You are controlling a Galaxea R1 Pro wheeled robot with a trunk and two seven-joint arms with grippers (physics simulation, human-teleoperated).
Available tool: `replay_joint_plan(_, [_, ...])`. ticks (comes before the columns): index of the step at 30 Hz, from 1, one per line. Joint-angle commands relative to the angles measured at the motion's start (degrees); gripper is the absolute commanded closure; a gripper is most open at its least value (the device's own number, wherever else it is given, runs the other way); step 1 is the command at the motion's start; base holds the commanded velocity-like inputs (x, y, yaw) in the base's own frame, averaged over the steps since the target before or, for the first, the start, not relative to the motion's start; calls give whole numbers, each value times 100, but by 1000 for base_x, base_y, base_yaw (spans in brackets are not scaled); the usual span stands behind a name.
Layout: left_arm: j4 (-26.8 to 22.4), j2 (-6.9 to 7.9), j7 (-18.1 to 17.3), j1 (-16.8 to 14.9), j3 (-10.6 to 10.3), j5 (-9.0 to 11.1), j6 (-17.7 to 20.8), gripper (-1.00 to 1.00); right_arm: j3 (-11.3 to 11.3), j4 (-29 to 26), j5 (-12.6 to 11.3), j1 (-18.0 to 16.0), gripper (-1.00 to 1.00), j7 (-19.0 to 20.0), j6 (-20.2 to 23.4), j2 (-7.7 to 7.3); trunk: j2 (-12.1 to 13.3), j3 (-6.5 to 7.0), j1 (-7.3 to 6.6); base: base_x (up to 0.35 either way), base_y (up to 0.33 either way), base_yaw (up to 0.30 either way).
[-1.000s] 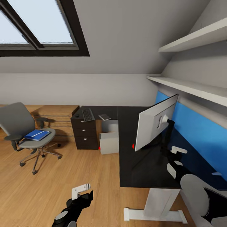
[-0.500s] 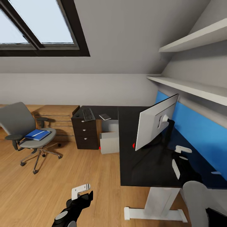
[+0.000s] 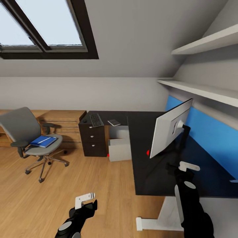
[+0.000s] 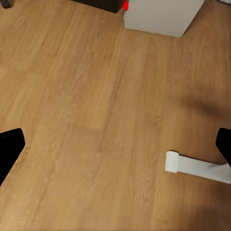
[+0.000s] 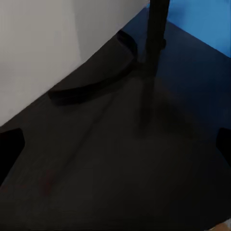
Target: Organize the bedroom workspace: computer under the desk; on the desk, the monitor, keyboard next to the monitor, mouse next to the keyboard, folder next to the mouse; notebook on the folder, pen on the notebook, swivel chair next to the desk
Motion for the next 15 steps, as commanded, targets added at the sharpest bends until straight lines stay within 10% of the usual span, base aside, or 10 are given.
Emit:
replay_joint_plan(1, [-8,1,51,-3,-7,33,5,-100,5,-18,52,6,-100,8,-14,9,-5,-6,1,87,303,0])
replay_joint_plan(15, [-1,0,49,-3,-8,-15,2,-100,192,77,70,261,-100,-13,-1401,7,-5,-6,1,240,234,0])
